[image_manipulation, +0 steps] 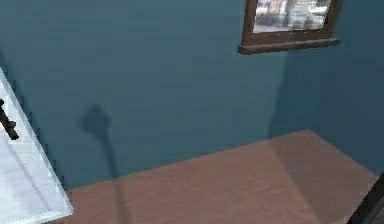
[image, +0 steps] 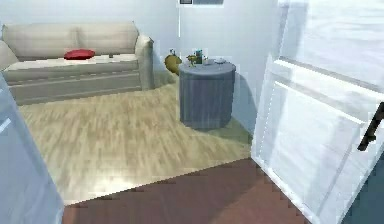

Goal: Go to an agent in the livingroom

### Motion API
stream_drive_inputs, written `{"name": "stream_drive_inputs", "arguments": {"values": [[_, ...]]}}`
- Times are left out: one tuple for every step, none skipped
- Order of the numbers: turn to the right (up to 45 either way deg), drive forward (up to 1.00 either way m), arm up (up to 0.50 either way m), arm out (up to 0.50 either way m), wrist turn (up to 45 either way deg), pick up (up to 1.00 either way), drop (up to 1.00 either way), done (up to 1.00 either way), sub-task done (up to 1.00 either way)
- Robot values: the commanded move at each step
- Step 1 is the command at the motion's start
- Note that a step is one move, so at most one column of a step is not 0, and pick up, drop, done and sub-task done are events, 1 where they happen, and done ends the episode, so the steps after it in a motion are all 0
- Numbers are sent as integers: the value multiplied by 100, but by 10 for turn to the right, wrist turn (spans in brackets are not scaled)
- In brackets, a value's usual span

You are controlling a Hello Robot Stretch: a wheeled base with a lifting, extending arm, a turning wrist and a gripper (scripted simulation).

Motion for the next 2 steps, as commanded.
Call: {"name": "stream_drive_inputs", "arguments": {"values": [[0,25,0,0,0,0,0,0,0],[-150,0,0,0,0,0,0,0,0]]}}
